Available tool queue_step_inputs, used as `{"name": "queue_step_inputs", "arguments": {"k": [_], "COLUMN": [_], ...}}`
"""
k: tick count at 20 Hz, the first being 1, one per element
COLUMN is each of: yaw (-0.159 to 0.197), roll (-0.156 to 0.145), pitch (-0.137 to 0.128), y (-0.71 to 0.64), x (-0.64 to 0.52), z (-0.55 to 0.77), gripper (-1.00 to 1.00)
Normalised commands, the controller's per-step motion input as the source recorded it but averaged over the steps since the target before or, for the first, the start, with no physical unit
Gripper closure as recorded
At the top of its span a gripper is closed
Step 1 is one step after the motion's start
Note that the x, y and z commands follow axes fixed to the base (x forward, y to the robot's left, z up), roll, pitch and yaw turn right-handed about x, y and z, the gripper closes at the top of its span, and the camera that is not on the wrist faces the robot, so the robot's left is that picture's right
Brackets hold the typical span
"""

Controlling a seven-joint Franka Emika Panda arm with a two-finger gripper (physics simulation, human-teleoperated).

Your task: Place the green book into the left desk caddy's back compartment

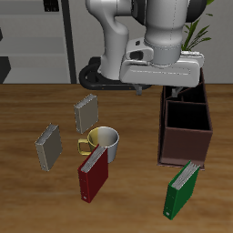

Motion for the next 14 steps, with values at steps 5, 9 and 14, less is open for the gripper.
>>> {"name": "queue_step_inputs", "arguments": {"k": [5, 9, 14], "yaw": [-0.065, -0.036, -0.038], "roll": [-0.053, 0.021, -0.011], "pitch": [0.000, -0.008, -0.020], "y": [0.25, 0.23, 0.11], "x": [0.34, 0.36, 0.27], "z": [0.00, -0.06, -0.13], "gripper": [-1.00, -1.00, -1.00]}}
